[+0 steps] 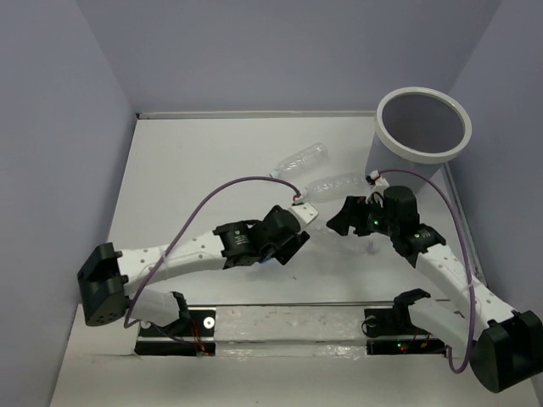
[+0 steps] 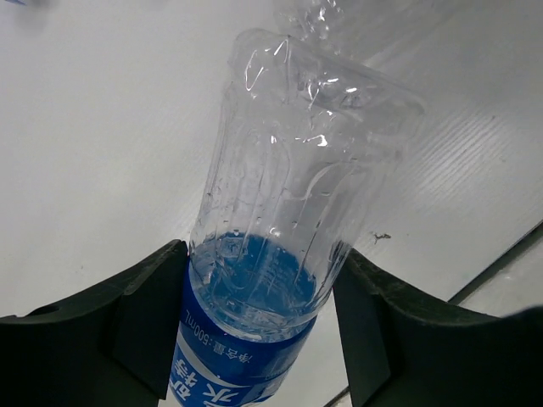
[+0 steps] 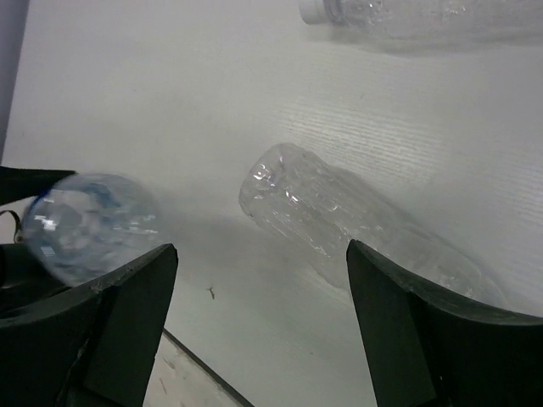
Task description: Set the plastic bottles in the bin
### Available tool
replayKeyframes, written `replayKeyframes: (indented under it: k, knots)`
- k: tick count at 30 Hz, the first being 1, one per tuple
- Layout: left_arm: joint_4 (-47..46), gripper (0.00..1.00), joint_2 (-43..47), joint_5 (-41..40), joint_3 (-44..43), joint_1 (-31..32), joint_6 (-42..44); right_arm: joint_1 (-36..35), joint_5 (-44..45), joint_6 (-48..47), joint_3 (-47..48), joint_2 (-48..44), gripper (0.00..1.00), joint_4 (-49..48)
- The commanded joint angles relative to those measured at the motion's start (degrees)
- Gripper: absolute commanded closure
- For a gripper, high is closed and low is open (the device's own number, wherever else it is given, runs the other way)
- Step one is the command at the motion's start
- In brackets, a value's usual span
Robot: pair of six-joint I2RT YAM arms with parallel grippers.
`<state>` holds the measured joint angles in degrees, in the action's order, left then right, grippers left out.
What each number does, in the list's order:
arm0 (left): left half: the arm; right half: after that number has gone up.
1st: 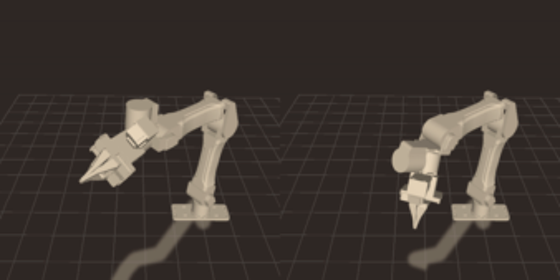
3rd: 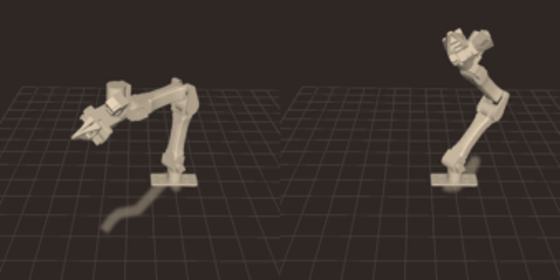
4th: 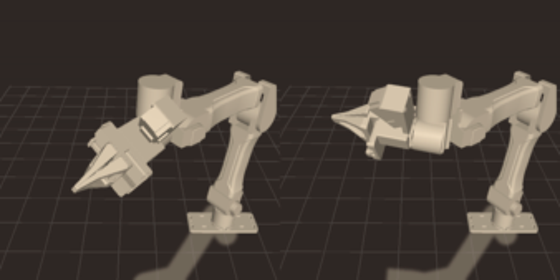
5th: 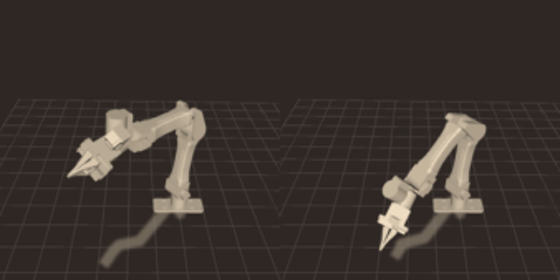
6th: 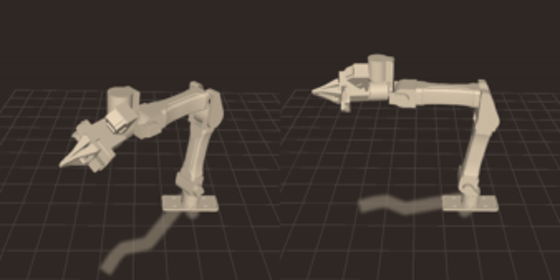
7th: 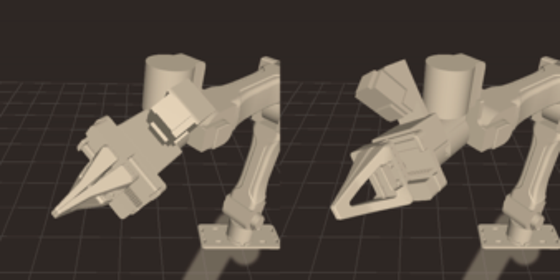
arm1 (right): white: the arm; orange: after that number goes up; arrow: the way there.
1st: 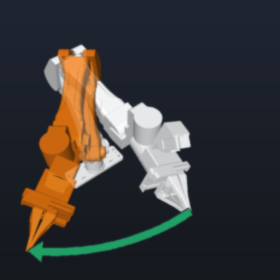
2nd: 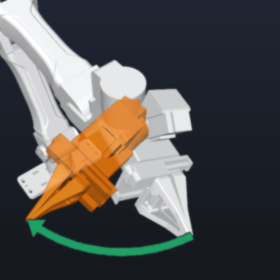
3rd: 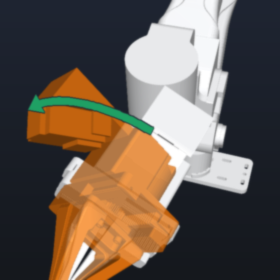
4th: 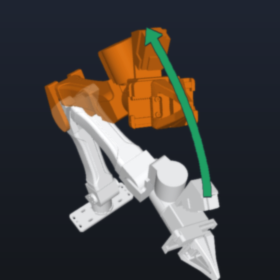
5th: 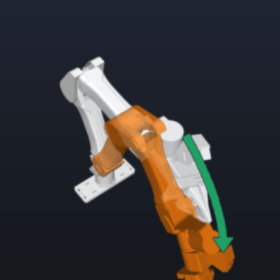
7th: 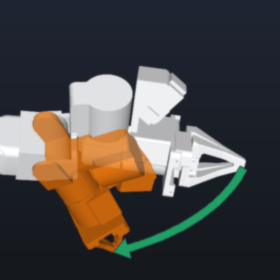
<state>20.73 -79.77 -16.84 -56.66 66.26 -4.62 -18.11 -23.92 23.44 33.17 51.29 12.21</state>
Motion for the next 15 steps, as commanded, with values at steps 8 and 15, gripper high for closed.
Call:
replayKeyframes:
  k: [8, 15]
  knots:
    - [-5.4, 0.52, 27.1, -7.1, 5.0, -0.3, -8.1, -15.2, 32.6, -5.9, 8.8, 7.0, 0.06, 10.7]
    - [-6.7, 0.53, 36.7, -15.8, 5.2, -1.2, -10.7, -16.5, 29.0, -14.7, 23.4, 20.1, 0.00, 24.7]
